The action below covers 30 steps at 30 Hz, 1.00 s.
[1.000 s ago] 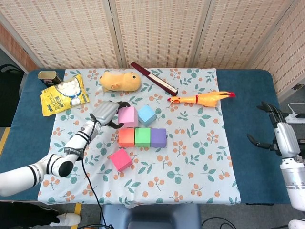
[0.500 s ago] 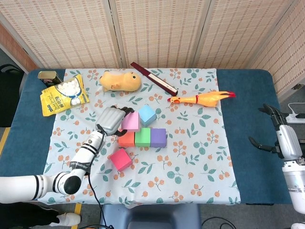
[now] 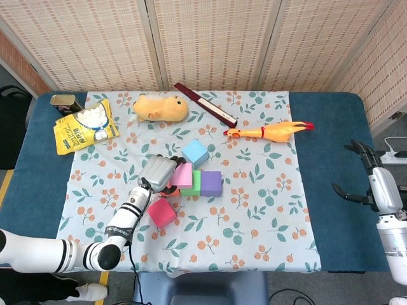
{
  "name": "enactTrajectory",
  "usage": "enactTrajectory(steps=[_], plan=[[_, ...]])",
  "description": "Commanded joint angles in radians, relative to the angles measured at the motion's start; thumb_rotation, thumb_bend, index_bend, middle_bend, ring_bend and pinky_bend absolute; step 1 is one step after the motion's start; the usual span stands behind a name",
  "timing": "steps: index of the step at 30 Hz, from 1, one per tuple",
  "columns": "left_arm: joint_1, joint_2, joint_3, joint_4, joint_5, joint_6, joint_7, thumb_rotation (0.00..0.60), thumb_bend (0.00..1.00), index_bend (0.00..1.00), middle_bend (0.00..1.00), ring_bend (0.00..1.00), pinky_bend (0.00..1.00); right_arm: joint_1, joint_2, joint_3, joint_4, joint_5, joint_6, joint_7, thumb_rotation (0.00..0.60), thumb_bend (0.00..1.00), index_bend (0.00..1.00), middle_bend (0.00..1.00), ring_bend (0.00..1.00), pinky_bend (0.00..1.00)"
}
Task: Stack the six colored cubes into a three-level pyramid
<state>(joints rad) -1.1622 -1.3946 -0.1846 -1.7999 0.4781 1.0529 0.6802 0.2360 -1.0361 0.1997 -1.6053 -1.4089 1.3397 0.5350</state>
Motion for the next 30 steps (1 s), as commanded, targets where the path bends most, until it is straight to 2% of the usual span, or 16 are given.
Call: enactTrajectory(steps=[1,9,30], plan=[[-0.002,-0.002,-0.003,-0.009,-0.014,0.012,0.007,0.600,0.32,0.40,0.46,0.41,0.34,-0.001,0.001,0.001,0.002,0.001,0.002,0.002,0.600,0.15,0.00,0.14,0.00,0.00],[-0.006,-0.012,-0.007,0.007,-0.052,-0.009,0.003,0.600,0.32,0.40,0.45,0.41,0.34,-0.003,0.001,-0.001,0.009,0.001,0.002,0.009,0.600,0.15,0.00,0.14,0.00,0.00],[-0.003,-0.007,-0.006,0.051,-0.061,-0.065,-0.034,0.600,0.32,0.40,0.44,0.41,0.33,-0.006,0.003,0.002,0.003,0.010,0.004,0.000,0.600,0.15,0.00,0.14,0.00,0.00]])
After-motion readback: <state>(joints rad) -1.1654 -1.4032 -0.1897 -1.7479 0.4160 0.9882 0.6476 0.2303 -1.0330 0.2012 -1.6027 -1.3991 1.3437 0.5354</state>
